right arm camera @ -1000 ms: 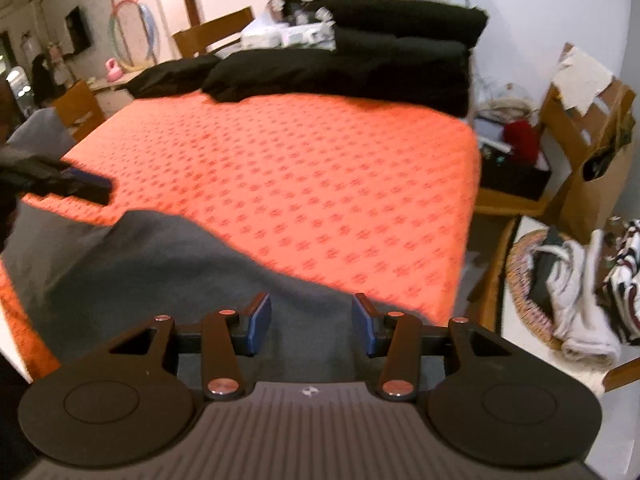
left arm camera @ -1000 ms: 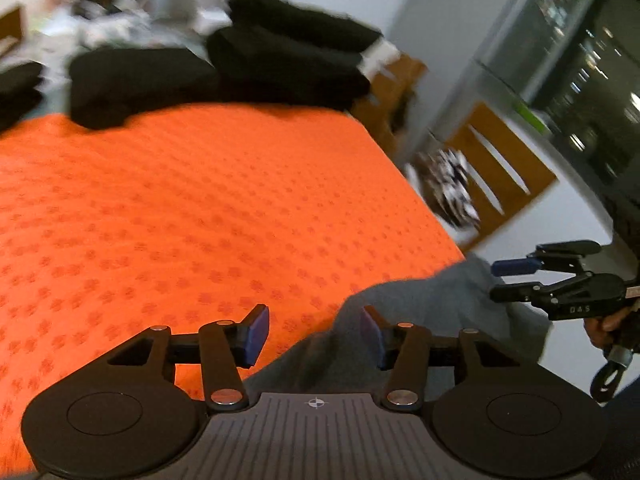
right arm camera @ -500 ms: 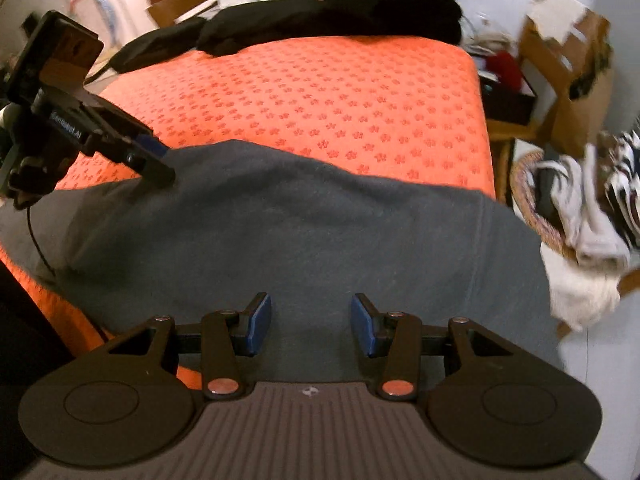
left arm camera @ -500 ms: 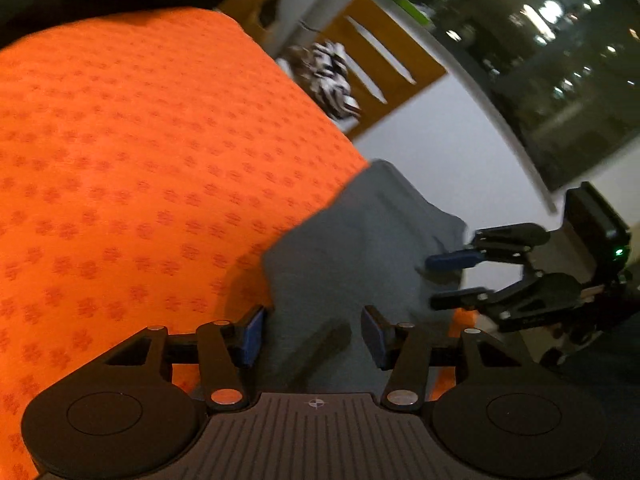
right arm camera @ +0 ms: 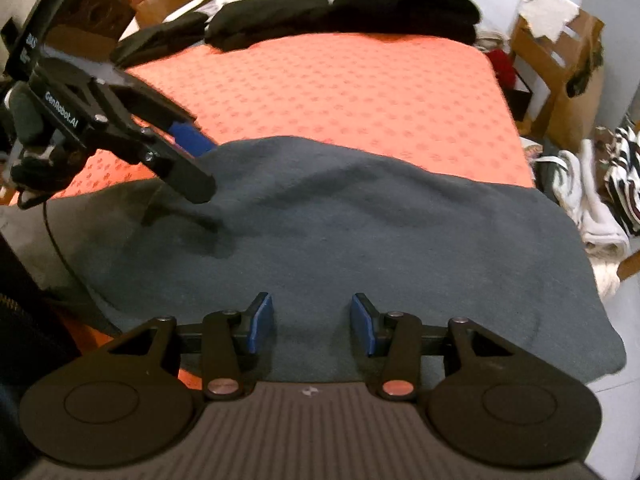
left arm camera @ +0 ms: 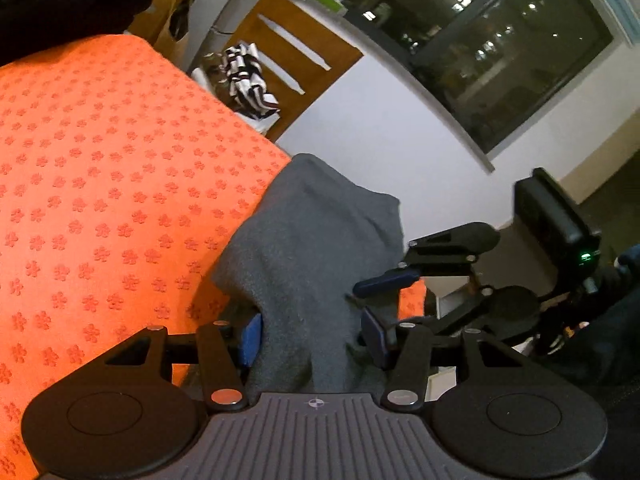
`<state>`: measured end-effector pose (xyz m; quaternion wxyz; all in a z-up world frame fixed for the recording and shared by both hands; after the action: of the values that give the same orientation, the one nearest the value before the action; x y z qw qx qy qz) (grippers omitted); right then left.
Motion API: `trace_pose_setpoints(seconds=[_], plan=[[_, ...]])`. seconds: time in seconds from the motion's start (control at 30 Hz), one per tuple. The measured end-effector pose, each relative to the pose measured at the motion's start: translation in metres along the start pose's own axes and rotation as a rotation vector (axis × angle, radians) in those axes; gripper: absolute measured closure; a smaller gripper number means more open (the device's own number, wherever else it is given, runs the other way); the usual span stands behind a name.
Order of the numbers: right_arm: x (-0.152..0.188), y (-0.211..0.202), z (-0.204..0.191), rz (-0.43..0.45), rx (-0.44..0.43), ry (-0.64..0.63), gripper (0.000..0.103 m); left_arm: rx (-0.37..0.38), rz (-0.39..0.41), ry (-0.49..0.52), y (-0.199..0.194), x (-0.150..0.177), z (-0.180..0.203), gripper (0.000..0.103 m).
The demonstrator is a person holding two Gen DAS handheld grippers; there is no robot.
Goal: Fold clothes
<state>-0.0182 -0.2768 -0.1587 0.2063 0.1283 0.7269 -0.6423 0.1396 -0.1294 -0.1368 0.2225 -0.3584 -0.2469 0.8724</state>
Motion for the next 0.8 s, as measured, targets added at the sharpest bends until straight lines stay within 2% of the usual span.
trace_pose_setpoints(seconds=[0.1, 0.2, 0.37, 0.47, 0.63, 0.8], plan=[[0.008, 0.007, -0.003, -0.067, 0.061, -0.038, 0.054, 0.005, 0.0, 0.037, -0.004, 0.005, 0.005, 0.048], [0.015, 0.004, -0.002, -0.091, 0.08, -0.025, 0.054, -0.012, 0.005, 0.066, -0.014, 0.012, 0.002, 0.046], [0.013, 0.006, 0.001, -0.102, 0.081, -0.007, 0.053, -0.058, 0.035, 0.017, -0.023, 0.008, -0.032, 0.045], [0.012, 0.007, 0.001, -0.105, 0.084, 0.004, 0.053, -0.018, 0.024, -0.036, -0.019, 0.003, -0.048, 0.045], [0.012, 0.008, -0.002, -0.109, 0.091, 0.011, 0.053, 0.118, -0.029, -0.061, 0.002, -0.002, -0.047, 0.046], [0.012, 0.009, -0.003, -0.106, 0.097, 0.027, 0.052, 0.174, -0.06, -0.079, 0.017, -0.005, -0.039, 0.046]])
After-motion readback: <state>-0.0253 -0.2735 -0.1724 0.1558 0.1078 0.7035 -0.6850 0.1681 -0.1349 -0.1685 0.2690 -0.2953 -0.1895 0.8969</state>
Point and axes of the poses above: each gripper's, at about its wrist camera, not at the fingertips, and y roughly the way its jaws point, z to its right, x to its underside, the point moved 3 cm from there along y, roughly the way its jaws point, and after that the axes turned 2 degrees about -y, right-handed, at the moved point
